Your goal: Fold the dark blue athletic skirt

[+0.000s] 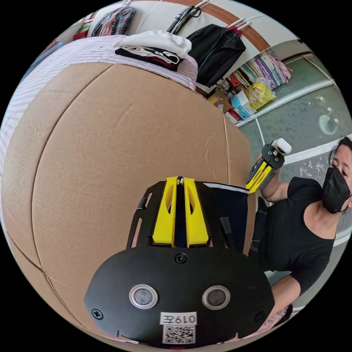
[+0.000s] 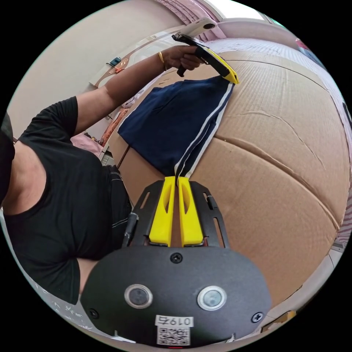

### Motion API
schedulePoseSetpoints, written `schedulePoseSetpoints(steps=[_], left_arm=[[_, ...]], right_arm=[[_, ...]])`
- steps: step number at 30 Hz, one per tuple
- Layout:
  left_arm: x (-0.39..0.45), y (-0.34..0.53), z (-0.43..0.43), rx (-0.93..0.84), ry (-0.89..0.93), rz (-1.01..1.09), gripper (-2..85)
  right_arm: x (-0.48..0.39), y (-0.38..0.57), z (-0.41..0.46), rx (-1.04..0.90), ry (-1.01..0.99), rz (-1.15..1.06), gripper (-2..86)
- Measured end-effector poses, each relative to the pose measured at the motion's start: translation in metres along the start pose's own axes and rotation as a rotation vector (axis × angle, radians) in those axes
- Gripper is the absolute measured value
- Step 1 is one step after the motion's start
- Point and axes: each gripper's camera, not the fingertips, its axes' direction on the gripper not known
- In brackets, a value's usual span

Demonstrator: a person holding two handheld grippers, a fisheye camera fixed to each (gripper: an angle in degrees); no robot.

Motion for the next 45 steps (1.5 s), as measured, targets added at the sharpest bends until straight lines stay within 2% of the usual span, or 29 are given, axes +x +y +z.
schedulePoseSetpoints(steps=[8, 19, 23, 35, 39, 45], left_arm=[[0.005, 0.012, -0.045, 0.102, -0.021, 0.004, 1.0], [0.009, 0.017, -0.049, 0.09, -0.039, -0.071, 0.7], [0.02, 0.023, -0.058, 0.097, -0.041, -0.056, 0.8], [0.06, 0.042, -0.081, 0.113, 0.013, -0.04, 1.4], [0.079, 0.048, -0.085, 0.106, 0.006, -0.034, 1.4], [0.109, 0.061, -0.092, 0.096, 0.004, -0.056, 1.3]], right_arm=[[0.011, 0.021, 0.019, 0.042, -0.069, 0.062, -0.5], [0.045, 0.028, 0.041, -0.037, -0.231, 0.142, 0.1], [0.062, 0.034, 0.042, -0.015, -0.347, 0.157, 0.2], [0.102, 0.052, 0.073, 0.0, -0.494, 0.211, 3.1], [0.105, 0.053, 0.081, -0.002, -0.501, 0.221, 5.2], [0.104, 0.052, 0.098, -0.037, -0.452, 0.242, 0.9]])
